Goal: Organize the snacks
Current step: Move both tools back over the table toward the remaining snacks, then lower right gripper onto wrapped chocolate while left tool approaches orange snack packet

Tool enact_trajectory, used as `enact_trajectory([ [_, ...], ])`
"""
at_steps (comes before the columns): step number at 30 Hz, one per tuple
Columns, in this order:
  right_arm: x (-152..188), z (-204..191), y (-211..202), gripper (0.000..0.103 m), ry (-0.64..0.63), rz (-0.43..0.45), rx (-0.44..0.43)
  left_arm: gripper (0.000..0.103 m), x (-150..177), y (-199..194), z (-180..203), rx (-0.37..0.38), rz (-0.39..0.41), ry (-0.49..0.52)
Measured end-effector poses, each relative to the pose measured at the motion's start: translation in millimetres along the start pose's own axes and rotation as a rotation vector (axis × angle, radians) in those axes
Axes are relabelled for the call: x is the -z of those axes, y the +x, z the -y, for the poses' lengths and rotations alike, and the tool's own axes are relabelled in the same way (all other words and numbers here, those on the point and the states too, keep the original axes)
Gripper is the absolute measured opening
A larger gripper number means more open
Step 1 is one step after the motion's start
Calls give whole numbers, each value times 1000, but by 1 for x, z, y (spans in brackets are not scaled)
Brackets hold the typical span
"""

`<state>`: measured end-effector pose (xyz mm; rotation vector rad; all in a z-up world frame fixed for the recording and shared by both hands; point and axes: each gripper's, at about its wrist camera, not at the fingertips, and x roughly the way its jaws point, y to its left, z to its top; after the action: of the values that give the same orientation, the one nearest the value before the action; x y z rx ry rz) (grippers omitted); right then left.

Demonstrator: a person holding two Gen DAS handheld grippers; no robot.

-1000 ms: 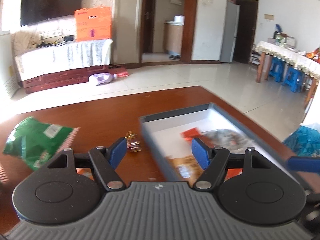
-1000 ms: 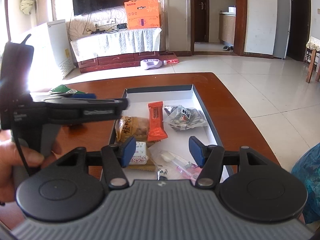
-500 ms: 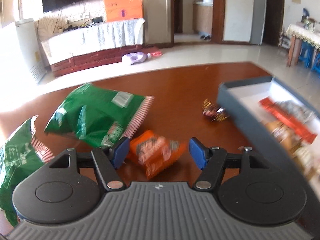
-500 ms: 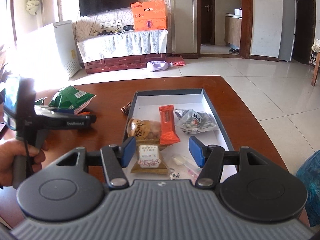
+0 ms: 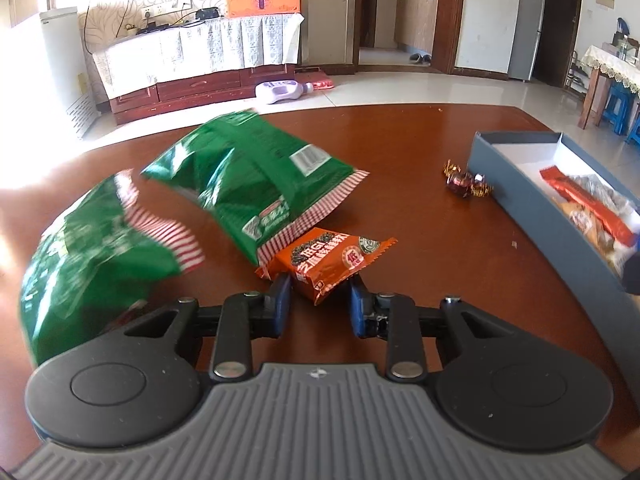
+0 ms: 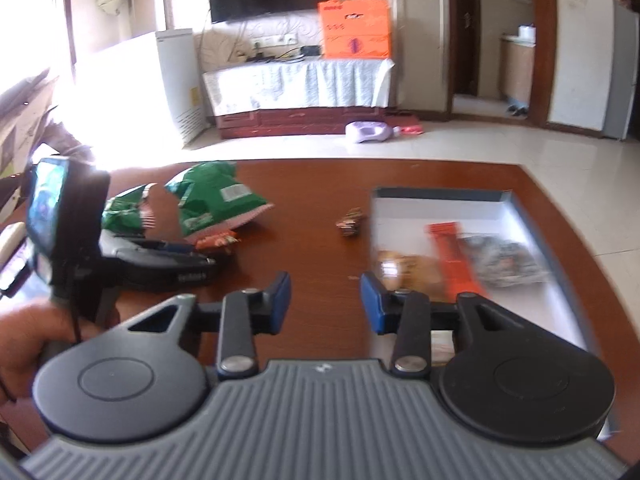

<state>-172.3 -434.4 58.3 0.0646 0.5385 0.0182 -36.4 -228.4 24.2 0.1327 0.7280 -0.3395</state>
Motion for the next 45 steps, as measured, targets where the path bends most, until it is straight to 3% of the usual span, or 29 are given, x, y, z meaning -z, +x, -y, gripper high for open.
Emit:
enact_trajectory([
  [5,-6,-36,41,40,8,-40,9,35,10,-13,-17,20,-4,10],
  [7,-10,-45,56,39,16,-57,62,35,13,-16,-21,30,-3,7],
  [13,-12,-29,102,39,101,-129,225,35,12,-18,-30,61,-9,-20],
  [16,-16,-25,117,36,90,-117,283,35,11,-15,-27,74,-9,-26],
  [24,-36,-23,155,36,79,-115,324,35,5,-12,-33,93,-9,-47],
  [26,-38,-24,162,36,51,-124,319,35,4,-12,-36,94,-9,-49],
  [30,-32,-27,159,6,-11,-126,328,35,3,-11,-37,94,-9,-53],
  [38,-13,-31,120,6,-4,-144,226,35,9,-14,-31,86,-5,-39],
  [45,12,-56,75,7,-94,-167,111,35,9,-13,-30,82,-8,-31],
])
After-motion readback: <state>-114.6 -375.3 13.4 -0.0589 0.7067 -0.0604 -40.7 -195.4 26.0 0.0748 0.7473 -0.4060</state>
